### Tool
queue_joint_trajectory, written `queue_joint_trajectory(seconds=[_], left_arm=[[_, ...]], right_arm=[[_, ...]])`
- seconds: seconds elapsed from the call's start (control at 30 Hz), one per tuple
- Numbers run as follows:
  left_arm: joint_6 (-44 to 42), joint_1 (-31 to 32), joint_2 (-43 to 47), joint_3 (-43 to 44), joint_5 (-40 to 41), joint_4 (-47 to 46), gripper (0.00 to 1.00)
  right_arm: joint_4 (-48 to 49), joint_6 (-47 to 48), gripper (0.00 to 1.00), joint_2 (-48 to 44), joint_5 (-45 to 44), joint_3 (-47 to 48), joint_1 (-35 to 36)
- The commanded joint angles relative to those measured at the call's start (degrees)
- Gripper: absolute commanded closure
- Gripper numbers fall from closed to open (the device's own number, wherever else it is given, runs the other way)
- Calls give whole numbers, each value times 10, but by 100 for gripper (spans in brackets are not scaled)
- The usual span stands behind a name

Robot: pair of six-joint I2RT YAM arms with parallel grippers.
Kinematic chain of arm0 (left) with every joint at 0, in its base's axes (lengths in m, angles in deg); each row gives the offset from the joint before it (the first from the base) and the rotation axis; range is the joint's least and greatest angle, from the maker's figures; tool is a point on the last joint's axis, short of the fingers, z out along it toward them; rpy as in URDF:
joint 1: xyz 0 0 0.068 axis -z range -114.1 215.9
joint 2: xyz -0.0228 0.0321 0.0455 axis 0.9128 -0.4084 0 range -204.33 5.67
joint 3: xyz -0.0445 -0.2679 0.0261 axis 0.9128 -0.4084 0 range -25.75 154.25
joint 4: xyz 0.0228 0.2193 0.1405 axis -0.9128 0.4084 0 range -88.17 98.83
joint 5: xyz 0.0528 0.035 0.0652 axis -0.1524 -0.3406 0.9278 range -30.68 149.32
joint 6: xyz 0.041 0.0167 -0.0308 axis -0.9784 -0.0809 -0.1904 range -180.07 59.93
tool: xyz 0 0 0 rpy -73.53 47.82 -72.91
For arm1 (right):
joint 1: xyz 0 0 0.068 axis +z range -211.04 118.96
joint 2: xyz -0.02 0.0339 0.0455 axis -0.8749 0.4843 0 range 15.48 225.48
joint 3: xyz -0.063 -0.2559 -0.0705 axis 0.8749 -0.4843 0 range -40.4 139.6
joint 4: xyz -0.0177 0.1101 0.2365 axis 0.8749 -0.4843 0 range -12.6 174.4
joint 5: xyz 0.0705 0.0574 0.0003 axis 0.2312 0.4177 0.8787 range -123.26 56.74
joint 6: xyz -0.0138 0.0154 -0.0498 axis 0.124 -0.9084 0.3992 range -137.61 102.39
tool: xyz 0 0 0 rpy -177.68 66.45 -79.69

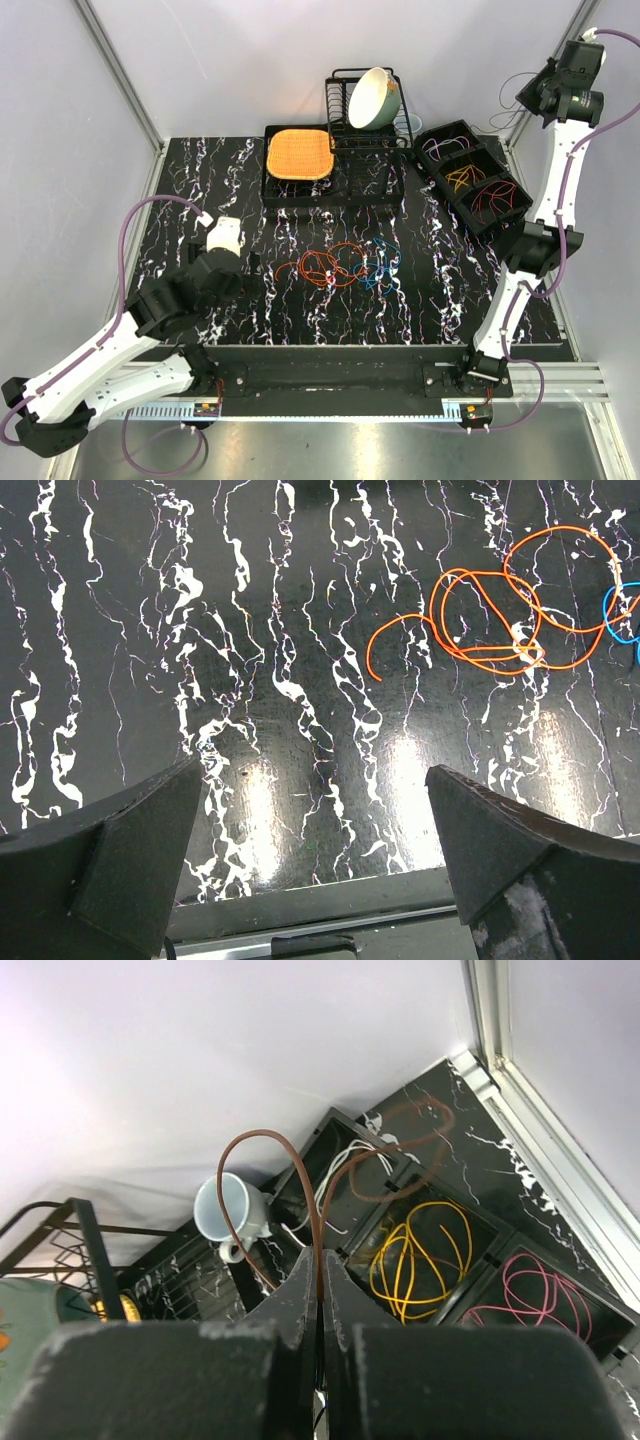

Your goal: Untangle the cables

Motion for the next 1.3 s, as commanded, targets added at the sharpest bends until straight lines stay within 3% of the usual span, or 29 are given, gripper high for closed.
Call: queue_joint_trajectory(seconds=[0.0, 0.27, 0.63, 1.27], left_arm=[[3, -2, 2, 2, 21, -19, 1], [5, -2, 5, 2, 22, -19, 1], [3, -2, 10, 1, 21, -19, 1], [9, -2, 17, 0, 30, -17, 1]], right_arm=[[23, 17, 100, 2, 18, -15, -5], [27, -25, 100, -11, 100, -117, -4], [35, -30, 100, -44, 149, -246, 0], [-8, -26, 100, 92, 99, -133, 0]])
